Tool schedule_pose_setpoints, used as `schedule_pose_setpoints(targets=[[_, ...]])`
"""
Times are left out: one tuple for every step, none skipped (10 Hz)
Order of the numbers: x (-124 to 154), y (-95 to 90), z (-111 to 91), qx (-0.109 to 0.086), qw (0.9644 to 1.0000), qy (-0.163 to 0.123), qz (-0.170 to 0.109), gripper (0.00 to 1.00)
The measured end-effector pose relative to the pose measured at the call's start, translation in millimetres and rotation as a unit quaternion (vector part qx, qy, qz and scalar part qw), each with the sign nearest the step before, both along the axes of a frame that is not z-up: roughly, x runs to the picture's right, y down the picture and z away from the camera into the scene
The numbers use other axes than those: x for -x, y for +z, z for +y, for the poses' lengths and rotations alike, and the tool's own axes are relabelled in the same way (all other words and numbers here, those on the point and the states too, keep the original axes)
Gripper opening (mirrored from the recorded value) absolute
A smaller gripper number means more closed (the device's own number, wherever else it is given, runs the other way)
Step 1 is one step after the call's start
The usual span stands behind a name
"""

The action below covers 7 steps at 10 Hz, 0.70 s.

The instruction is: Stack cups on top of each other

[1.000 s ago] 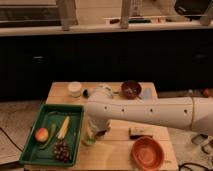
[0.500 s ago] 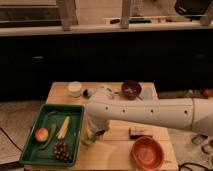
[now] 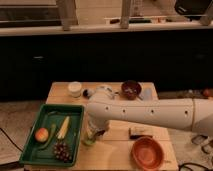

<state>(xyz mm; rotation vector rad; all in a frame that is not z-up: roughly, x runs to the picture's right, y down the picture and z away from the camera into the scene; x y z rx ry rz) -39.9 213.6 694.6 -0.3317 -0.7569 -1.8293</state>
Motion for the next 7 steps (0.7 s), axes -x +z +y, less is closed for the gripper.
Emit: schedule_pose_setpoints(targets=[[0.4,2.3,-0.4,-0.003,1.0,0.006,-0.003,0.0],[0.4,1.8,-1.4,-0.005,1.0,0.006,-0.005,0.0],[-0.1,0.4,-2.0,-0.004,1.0,0.005,-0.005,0.0],[0.0,-0.7,-2.4,-0.004,1.0,0.005,-0.005,0.0],[0.0,-0.8,-2.3,-0.003,1.0,0.005,-0.005,0.0],[0.8,-0.9,-2.1,-0.003,1.0,0.004,-0.005,0.0],[0.8,-4.7,-1.9,-0.006,1.0,0.001,-0.005,0.0]])
